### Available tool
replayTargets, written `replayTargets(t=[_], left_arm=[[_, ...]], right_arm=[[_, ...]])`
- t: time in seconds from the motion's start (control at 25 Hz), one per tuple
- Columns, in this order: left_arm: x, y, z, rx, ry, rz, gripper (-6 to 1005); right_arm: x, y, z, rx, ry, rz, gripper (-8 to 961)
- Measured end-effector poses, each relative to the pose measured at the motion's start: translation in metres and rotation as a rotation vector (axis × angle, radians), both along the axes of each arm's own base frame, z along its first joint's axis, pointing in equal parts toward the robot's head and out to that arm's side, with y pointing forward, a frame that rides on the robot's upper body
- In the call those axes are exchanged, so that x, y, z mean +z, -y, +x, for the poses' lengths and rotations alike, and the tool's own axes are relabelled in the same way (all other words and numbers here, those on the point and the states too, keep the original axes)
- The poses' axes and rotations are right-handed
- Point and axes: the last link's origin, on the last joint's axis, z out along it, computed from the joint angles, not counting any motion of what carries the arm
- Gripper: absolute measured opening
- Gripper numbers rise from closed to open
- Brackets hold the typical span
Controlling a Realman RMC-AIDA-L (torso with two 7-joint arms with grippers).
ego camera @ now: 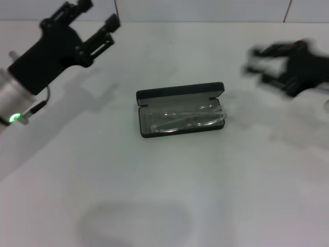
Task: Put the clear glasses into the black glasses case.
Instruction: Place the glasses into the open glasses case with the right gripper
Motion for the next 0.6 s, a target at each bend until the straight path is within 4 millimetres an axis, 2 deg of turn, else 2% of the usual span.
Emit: replayTargets(t=[0.16,0.28,0.36,0.44,0.6], left_arm=[[-0.019,-0.020,0.010,0.047,-0.061,-0.149,726],[-0.038,-0.036,0.021,0.082,-0.149,-0.269,726],[-0.048,-0.042,0.027,0.091,-0.192,-0.309,726],[-0.053,-0.044,0.032,0.077,-0.208,-0.321,726],[-0.053,-0.043,0.039,0.048,-0.189,-0.321,726]], right_arm=[[0.032,-0.006,0.047,-0.228,-0.246,0.124,446],[0.040,-0.002,0.062,-0.270,-0.315,0.190,460],[0.035,0.002,0.066,-0.275,-0.295,0.181,470],[0.022,0.003,0.067,-0.273,-0.227,0.127,479],[-0.008,-0.002,0.066,-0.295,-0.069,0.018,498]])
